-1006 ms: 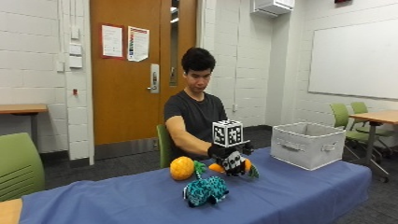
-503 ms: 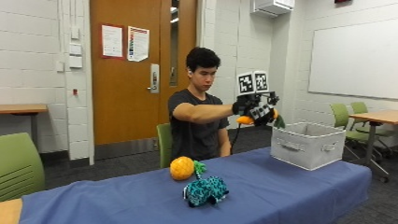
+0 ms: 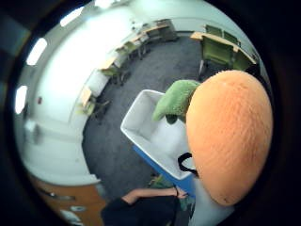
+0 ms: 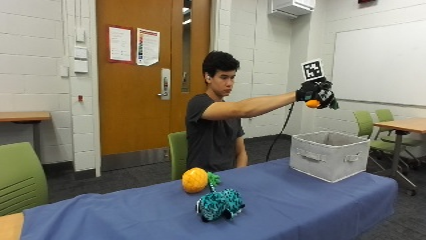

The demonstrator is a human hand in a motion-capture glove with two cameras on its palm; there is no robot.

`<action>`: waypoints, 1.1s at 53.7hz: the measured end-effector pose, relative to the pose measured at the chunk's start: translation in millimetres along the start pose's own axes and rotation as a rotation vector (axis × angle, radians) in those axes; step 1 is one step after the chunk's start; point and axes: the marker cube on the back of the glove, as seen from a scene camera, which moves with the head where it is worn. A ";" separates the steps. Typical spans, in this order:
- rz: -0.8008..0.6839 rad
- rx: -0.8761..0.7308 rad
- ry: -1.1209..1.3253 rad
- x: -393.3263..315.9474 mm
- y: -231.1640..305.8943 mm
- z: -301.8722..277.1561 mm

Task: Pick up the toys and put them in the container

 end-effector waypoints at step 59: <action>0.057 -0.099 0.193 105.1 81.8 16.6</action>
